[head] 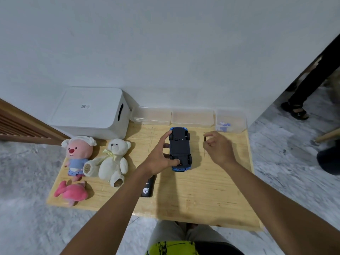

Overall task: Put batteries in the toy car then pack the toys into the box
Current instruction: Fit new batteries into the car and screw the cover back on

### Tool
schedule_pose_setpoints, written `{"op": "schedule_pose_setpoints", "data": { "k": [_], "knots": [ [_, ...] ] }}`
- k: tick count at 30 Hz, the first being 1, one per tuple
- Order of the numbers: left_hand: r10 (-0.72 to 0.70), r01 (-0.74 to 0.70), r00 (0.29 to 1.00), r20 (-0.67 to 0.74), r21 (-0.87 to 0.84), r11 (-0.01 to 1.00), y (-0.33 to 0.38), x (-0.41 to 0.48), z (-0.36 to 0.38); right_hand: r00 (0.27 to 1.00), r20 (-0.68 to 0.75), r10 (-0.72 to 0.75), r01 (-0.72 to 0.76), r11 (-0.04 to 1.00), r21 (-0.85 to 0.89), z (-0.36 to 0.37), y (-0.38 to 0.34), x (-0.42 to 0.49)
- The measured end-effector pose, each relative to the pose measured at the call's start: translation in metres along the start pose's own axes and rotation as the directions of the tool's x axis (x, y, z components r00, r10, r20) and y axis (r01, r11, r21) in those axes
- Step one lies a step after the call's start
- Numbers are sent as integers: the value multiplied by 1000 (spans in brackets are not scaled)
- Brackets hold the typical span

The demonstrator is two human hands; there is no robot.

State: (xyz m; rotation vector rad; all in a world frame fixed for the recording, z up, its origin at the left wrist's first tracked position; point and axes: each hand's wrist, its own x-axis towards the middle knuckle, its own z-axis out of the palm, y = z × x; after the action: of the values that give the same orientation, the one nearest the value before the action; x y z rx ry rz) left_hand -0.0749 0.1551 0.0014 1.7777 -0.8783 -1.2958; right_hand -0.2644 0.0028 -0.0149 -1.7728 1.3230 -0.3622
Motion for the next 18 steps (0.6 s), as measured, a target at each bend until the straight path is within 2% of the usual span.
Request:
{"op": "schedule_pose_setpoints", "data": {
  "k": [2, 4, 5, 10, 18],
  "knots": [
    [-4, 4, 1000, 11, -21, 1000, 3, 4, -1, 996, -18, -84, 85, 987, 133, -16, -22, 7],
    [59, -59, 998, 10, -10, 998, 22, -4, -31, 980, -82, -183, 199, 943, 267, -22, -76, 2],
    [66, -66, 998, 12, -19, 998, 23, -3, -31, 976, -69, -209, 220, 922, 319, -23, -86, 2],
    [84, -84, 996, 22, -18, 996, 29, -2, -27, 947, -36, -318, 316, 913, 259, -13, -106, -4],
    [98, -97, 995, 23, -34, 995, 28, -3, -25, 933, -53, -356, 358, 905, 229, -11, -102, -4]
  ]
}}
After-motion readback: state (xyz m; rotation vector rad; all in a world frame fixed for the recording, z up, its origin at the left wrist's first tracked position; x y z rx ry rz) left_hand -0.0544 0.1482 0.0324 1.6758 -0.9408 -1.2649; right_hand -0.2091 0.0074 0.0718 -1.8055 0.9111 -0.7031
